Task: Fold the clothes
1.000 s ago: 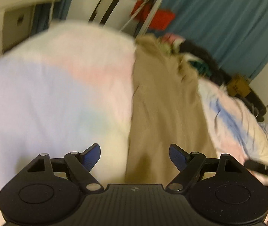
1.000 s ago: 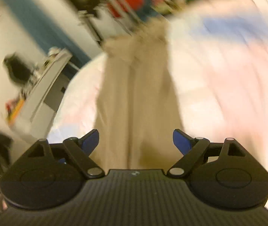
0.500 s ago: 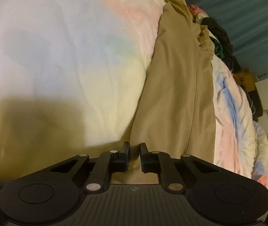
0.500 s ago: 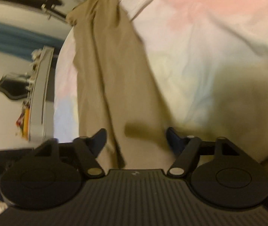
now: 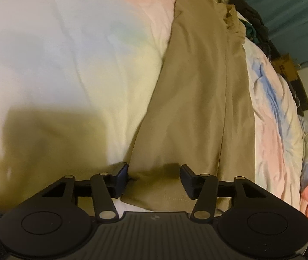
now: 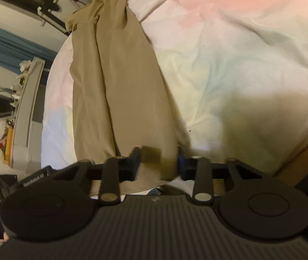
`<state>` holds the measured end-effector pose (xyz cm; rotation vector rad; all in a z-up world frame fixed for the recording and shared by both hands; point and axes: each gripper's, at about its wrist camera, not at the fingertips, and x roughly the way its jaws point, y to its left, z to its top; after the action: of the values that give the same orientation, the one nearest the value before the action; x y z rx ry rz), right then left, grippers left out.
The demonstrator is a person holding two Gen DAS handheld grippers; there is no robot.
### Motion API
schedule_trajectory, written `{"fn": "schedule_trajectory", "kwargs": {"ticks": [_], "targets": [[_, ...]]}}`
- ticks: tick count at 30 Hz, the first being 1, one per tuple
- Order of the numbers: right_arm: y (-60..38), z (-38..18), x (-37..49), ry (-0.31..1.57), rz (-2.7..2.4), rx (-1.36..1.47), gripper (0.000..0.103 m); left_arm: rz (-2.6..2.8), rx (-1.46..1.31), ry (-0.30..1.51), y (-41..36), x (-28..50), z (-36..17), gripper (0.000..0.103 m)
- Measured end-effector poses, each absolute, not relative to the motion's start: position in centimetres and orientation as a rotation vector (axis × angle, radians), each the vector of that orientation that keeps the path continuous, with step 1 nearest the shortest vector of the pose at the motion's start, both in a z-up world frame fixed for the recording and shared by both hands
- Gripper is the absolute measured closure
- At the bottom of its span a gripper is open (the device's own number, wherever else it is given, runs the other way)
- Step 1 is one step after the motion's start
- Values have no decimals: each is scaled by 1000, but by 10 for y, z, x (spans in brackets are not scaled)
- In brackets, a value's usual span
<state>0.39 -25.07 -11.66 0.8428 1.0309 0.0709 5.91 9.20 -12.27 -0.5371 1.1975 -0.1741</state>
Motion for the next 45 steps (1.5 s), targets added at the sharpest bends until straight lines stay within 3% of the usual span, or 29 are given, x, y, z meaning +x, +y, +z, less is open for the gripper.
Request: {"fn": "schedule_trajectory", "kwargs": {"ticks": [1, 4, 18, 23, 30, 34, 39, 45], "targets": [[-252, -115, 3, 1018, 75, 842, 89, -176, -548, 1198, 94, 58, -122, 87], [-256, -102, 1, 961, 97, 832, 93, -191, -584, 1181, 98, 60, -117, 97], [-294, 8, 5, 661, 289, 856, 95, -393, -831, 816, 130, 9, 16, 100], [-309, 23, -33, 600, 305, 826, 95, -410, -912, 793, 131, -31, 16, 100], [-313, -3, -73, 622, 300, 865, 95, -361, -1056, 836, 144, -81, -18, 100], [-311, 1, -40, 614, 269, 863, 95, -330, -1055, 799, 145, -45, -16, 100], [-306, 14, 55, 590, 209, 850, 95, -266, -961, 715, 141, 33, 3, 99], [-297, -8, 174, 615, 118, 797, 95, -180, -798, 664, 118, 144, 2, 99]]}}
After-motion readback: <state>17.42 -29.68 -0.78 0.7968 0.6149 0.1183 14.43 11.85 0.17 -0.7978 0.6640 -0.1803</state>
